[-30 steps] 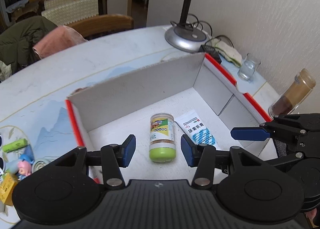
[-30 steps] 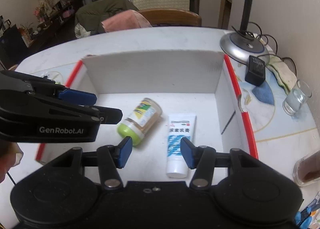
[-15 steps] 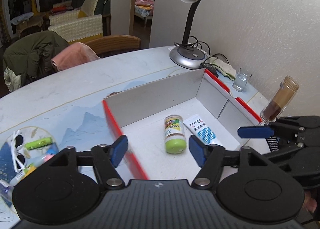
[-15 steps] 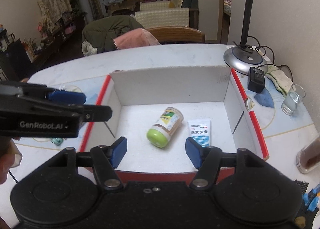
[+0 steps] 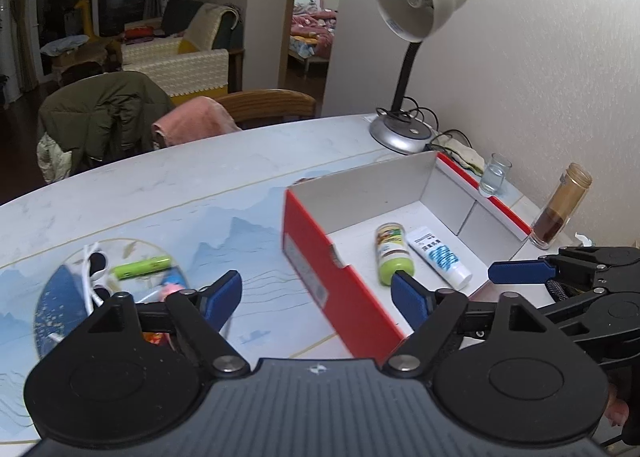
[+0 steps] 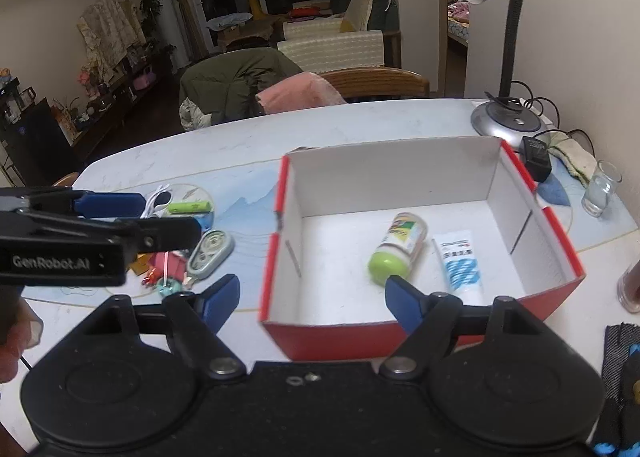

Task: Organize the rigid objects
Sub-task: 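Withdraw both tools from the box back over the mat, then grasp the glass bead vial with the left tool while the right tool grasps the pink binder clip, then carry the bead vial and pink clip into the red shoebox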

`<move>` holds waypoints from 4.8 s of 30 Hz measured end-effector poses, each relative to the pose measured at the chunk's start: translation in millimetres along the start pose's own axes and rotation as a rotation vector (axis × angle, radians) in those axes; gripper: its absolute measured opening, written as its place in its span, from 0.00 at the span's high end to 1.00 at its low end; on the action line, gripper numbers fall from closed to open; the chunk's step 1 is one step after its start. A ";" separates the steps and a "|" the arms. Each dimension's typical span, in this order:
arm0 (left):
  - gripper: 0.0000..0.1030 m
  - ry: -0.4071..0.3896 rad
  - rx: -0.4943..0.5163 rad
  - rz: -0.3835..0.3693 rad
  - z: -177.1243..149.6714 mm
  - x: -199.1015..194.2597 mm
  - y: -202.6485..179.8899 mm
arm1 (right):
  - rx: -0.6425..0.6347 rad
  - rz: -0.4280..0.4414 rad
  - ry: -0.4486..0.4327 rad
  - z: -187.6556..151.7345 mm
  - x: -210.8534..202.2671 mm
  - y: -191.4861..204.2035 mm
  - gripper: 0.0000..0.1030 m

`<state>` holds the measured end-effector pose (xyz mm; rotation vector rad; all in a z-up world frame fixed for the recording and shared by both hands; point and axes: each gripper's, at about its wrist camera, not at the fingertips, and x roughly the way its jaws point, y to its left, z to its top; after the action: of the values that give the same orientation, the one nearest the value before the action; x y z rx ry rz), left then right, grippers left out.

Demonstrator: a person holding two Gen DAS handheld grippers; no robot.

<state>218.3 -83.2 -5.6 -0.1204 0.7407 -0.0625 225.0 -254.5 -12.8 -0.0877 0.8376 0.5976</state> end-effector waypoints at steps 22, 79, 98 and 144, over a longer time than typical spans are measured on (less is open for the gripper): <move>0.00 -0.064 -0.076 0.009 -55.8 -66.4 97.8 | -0.013 0.085 -0.027 -13.8 8.8 84.3 0.12; 0.06 0.004 -0.042 0.126 -118.7 67.4 244.3 | -0.258 0.092 0.216 0.1 205.1 182.2 0.56; 0.29 0.004 -0.074 0.150 -115.6 52.8 237.4 | -0.199 0.071 0.163 1.4 186.0 175.6 0.74; 0.29 -0.094 0.127 -0.089 -4.9 -13.7 9.0 | 0.047 0.042 -0.098 33.9 0.6 -3.7 0.78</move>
<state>205.0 -73.3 -1.1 -0.0345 0.6356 -0.1874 250.1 -247.1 9.1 0.0023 0.7592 0.6159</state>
